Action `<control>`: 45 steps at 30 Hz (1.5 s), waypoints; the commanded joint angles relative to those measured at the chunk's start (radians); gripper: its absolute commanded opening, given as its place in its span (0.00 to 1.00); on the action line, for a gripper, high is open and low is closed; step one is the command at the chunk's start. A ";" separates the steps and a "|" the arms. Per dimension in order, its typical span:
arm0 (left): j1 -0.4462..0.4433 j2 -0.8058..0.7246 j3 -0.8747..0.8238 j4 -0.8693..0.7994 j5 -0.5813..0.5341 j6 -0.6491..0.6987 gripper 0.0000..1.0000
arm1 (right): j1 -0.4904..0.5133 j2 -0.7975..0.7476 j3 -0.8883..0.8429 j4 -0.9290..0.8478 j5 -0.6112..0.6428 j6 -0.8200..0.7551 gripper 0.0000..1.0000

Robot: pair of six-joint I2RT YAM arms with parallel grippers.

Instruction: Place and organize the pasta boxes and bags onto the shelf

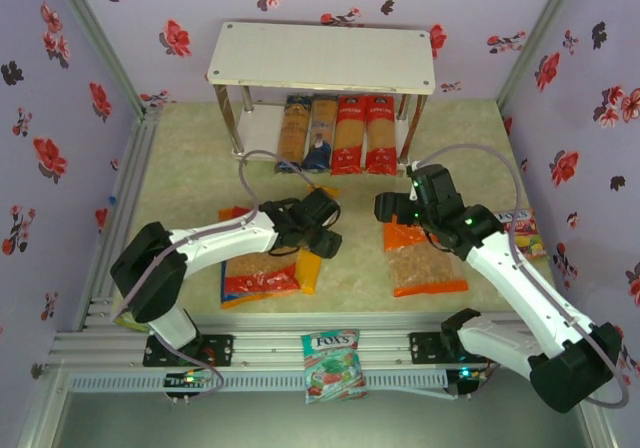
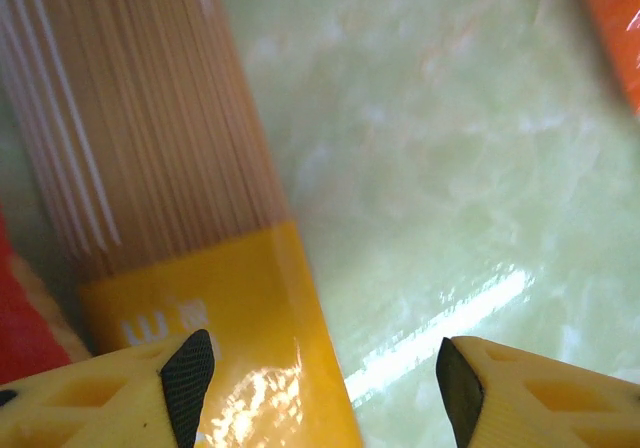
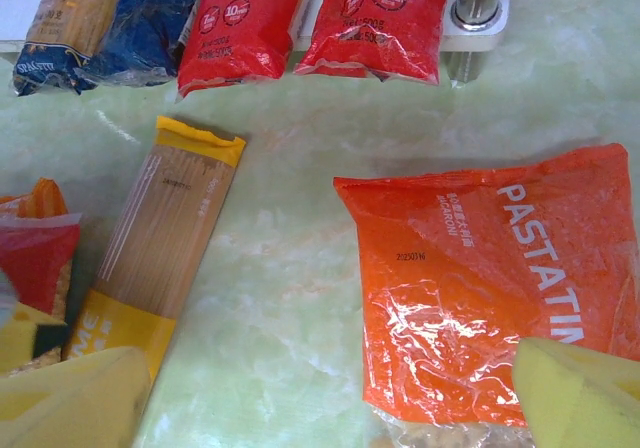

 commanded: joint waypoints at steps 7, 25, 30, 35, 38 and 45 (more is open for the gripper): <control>0.034 0.050 -0.118 0.014 0.089 -0.161 0.65 | -0.007 -0.061 -0.030 -0.007 0.007 0.027 0.94; 0.109 -0.057 -0.180 -0.158 -0.040 -0.122 0.75 | -0.007 -0.022 -0.037 0.035 -0.014 0.032 0.95; 0.091 -0.025 -0.147 -0.097 0.022 -0.103 0.80 | -0.007 -0.004 -0.037 0.043 -0.019 0.035 0.95; 0.043 0.001 -0.099 -0.070 0.051 -0.112 0.82 | -0.007 0.004 -0.039 0.047 -0.017 0.035 0.95; 0.037 0.031 -0.100 -0.049 0.077 -0.116 0.84 | -0.008 0.005 -0.040 0.050 -0.017 0.034 0.95; 0.034 0.108 -0.086 -0.039 0.096 -0.123 0.86 | -0.006 -0.001 -0.046 0.043 -0.013 0.030 0.95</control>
